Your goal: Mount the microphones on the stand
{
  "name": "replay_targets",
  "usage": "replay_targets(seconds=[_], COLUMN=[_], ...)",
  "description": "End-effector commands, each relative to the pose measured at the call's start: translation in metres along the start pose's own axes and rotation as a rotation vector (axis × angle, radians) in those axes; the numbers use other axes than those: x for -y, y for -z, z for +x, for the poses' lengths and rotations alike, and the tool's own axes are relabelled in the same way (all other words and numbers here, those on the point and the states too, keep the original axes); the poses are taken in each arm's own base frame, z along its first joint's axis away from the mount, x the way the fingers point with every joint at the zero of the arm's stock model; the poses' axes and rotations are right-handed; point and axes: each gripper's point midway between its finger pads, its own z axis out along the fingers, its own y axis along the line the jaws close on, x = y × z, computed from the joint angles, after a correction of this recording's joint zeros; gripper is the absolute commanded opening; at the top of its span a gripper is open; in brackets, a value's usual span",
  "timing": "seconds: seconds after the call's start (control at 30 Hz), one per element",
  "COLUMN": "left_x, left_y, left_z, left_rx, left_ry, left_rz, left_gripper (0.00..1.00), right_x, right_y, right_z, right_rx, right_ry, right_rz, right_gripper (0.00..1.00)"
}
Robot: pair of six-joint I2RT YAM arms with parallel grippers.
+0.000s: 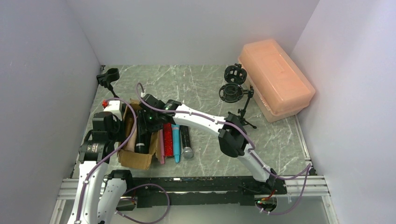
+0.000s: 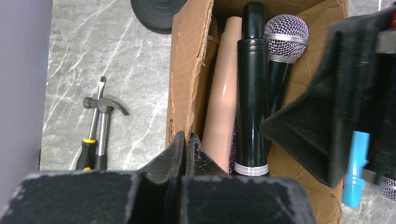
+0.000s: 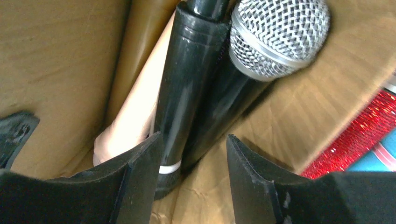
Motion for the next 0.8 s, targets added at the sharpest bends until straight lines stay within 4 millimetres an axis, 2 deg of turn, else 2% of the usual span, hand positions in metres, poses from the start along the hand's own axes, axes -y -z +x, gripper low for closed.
replay_targets(seconds=[0.0, 0.63, 0.7, 0.77], left_x=[0.005, 0.013, 0.014, 0.014], left_y=[0.006, 0.008, 0.008, 0.009], left_z=[-0.041, -0.044, -0.044, -0.045], left_rx=[0.150, 0.162, 0.163, 0.165], left_ry=[0.049, 0.066, 0.067, 0.068], left_rz=[0.025, 0.067, 0.072, 0.073], left_gripper=[0.00, 0.00, 0.00, 0.00], right_x=[-0.023, -0.025, -0.022, -0.023], right_y=[-0.003, -0.050, -0.055, -0.056], right_z=[-0.012, -0.009, -0.007, -0.007], right_rx=[0.010, -0.010, -0.016, -0.020], right_ry=[-0.016, -0.052, -0.058, -0.058], right_rz=[-0.076, -0.118, -0.115, -0.120], right_gripper=[0.55, 0.54, 0.52, 0.45])
